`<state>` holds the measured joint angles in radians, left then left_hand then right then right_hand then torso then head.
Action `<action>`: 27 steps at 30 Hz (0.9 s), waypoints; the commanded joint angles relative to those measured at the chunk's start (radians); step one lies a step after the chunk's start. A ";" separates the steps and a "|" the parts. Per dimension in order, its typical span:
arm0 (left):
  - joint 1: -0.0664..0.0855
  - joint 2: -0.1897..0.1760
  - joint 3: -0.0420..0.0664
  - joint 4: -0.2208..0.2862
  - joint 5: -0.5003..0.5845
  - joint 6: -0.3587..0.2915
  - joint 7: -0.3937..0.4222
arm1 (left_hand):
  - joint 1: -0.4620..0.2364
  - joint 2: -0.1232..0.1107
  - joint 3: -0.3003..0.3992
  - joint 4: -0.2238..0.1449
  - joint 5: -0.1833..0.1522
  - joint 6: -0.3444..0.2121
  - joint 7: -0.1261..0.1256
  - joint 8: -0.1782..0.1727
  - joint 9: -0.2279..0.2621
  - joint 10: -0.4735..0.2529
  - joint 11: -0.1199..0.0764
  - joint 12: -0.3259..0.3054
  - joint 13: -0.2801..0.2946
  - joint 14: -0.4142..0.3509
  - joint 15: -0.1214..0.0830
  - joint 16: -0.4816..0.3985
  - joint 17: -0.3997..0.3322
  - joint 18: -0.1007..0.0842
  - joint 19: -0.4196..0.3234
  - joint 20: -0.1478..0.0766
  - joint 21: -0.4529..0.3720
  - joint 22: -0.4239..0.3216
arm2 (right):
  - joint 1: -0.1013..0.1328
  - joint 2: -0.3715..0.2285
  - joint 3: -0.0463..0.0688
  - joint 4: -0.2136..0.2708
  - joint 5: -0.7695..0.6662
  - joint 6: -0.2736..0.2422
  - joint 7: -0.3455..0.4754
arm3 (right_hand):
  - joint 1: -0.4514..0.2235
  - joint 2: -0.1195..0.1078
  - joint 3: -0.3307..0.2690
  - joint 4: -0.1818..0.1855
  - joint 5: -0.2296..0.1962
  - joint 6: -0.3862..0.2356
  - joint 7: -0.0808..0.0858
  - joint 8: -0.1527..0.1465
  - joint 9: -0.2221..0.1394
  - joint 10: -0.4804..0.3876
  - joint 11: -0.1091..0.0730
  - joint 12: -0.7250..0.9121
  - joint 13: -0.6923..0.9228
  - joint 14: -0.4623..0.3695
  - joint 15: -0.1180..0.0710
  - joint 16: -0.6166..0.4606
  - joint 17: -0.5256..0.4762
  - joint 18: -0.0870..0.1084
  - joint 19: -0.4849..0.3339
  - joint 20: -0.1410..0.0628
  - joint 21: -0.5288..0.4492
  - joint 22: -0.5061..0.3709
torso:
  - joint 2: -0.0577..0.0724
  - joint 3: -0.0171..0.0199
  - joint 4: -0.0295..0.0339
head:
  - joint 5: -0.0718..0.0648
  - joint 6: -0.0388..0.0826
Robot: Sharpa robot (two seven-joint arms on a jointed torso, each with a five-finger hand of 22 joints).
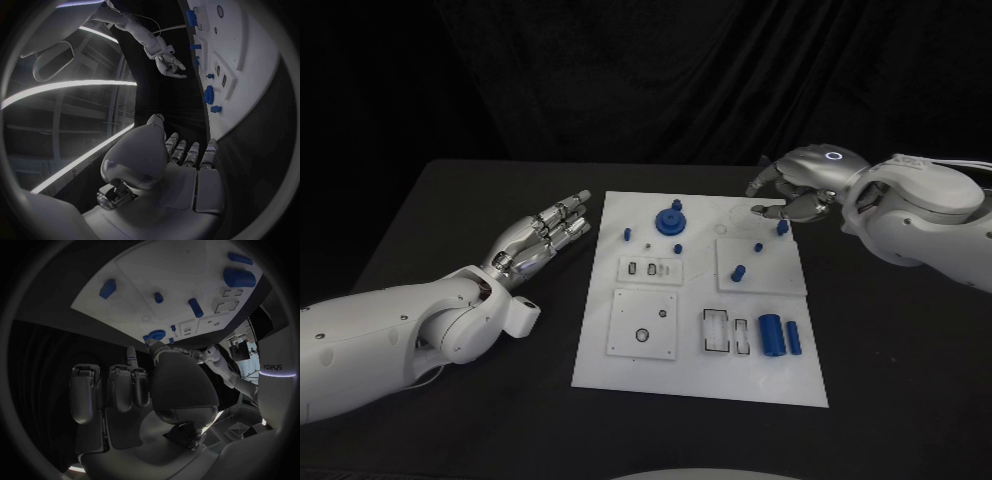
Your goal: Assemble the parts on the task board
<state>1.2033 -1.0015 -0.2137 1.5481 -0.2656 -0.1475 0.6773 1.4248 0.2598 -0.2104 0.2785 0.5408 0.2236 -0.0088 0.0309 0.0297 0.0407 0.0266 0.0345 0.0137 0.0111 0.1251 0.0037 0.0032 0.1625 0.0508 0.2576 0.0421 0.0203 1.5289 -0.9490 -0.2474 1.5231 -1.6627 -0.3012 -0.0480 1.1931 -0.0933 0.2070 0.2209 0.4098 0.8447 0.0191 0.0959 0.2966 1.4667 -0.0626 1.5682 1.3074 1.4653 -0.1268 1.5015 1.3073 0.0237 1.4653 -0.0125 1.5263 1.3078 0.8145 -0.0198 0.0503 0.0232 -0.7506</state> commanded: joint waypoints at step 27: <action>0.001 0.004 0.000 -0.004 -0.007 0.018 0.091 | 0.011 0.000 0.008 0.000 0.008 0.000 0.004 0.001 0.001 0.000 0.009 0.005 0.001 -0.003 0.007 -0.001 0.000 0.018 -0.003 0.003 0.001 -0.001 | -0.060 -0.092 -0.001 -0.033 0.007 -0.004 -0.039 | 0.015 -0.035 -0.016 0.038 -0.002 -0.054 -0.009 -0.031 -0.039 0.104 -0.004 0.003 0.263 0.089 -0.005 0.004 0.167 -0.013 0.085 -0.002 0.006 0.249 | 0.002 -0.0065 0.0028 | -0.007 -0.011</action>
<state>1.2033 -0.9983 -0.2137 1.5441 -0.2657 -0.1450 0.6774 1.4248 0.2598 -0.2105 0.2785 0.5447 0.2236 -0.0088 0.0309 0.0297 0.0407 0.0266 0.0345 0.0137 0.0110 0.1251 0.0037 0.0032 0.1624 0.0508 0.2576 0.0421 0.0203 1.4727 -1.0398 -0.2489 1.4903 -1.6556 -0.3125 -0.0555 1.2074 -0.1182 0.1933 0.2538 0.4098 0.7961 0.0100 0.0676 0.2584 1.4667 -0.0626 1.5682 1.3081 1.4653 -0.1268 1.4990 1.3073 0.0237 1.4653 -0.0125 1.5263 1.3075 0.8159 -0.0259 0.0523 0.0158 -0.7610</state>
